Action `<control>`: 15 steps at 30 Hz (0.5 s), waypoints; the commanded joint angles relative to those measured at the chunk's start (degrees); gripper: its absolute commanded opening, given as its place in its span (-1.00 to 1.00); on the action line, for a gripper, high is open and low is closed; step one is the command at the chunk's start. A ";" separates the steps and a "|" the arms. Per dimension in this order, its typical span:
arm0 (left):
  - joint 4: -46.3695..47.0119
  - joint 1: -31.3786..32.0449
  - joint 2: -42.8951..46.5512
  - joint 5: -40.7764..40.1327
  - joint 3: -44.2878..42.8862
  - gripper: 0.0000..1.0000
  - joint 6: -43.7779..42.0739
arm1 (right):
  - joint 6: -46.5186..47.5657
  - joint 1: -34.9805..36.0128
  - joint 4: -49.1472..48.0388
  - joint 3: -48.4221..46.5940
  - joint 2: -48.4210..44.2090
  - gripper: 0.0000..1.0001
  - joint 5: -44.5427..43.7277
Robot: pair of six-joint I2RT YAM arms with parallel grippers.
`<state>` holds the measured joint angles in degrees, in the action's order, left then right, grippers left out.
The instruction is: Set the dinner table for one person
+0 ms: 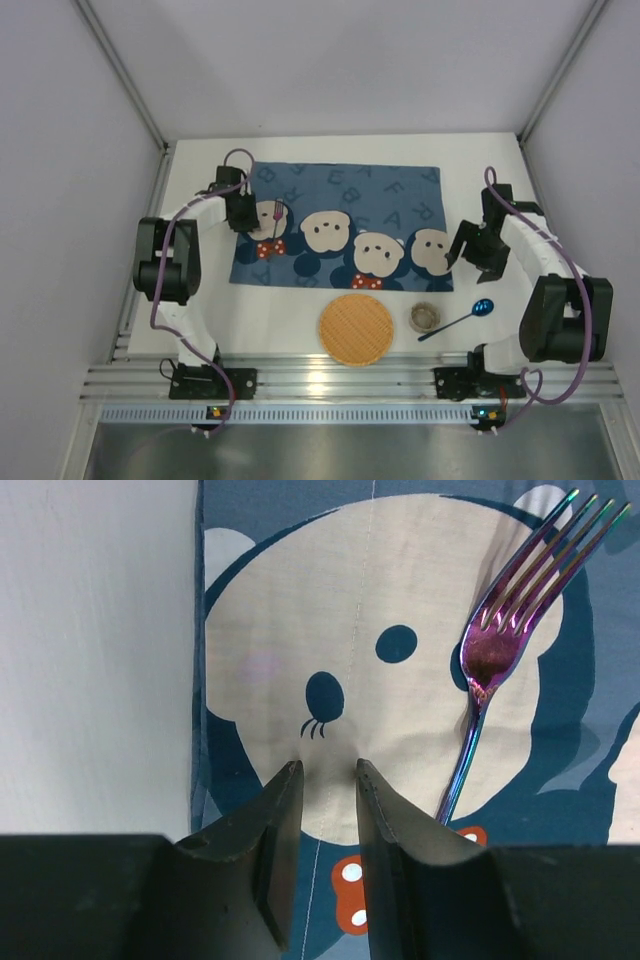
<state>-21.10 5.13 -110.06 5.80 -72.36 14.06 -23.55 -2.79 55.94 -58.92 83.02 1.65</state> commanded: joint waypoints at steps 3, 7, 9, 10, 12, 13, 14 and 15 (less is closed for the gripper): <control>-1.75 -1.43 2.65 0.44 7.48 -0.37 -0.09 | 0.35 1.03 0.57 0.03 -3.48 0.55 2.04; -1.92 -2.14 5.03 0.53 9.86 -0.41 -0.88 | -0.44 2.35 0.75 1.43 -4.27 0.56 2.48; -1.92 -2.40 5.82 0.53 10.74 -0.42 -1.14 | -0.79 4.35 0.66 2.48 -4.62 0.55 2.48; -1.92 -2.40 6.43 0.61 11.01 -0.42 -1.32 | -1.14 4.72 0.57 2.84 -4.97 0.55 2.57; -2.10 -2.58 6.96 0.70 11.01 -0.39 -1.41 | -1.41 5.94 0.57 3.72 -5.41 0.55 2.74; -2.19 -2.58 7.57 0.79 10.84 -0.32 -1.41 | -1.67 6.39 0.48 3.81 -5.76 0.55 2.83; -2.45 -2.58 7.84 0.88 10.57 -0.29 -1.41 | -1.85 6.83 0.57 3.98 -5.94 0.55 3.27; -2.36 -2.58 8.19 0.96 9.79 -0.27 -1.67 | -1.94 8.05 0.48 4.51 -5.94 0.56 3.53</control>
<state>-19.59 3.09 -103.22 7.33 -63.24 13.58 -24.53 3.09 56.25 -54.96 79.61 4.12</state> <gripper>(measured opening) 0.356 0.778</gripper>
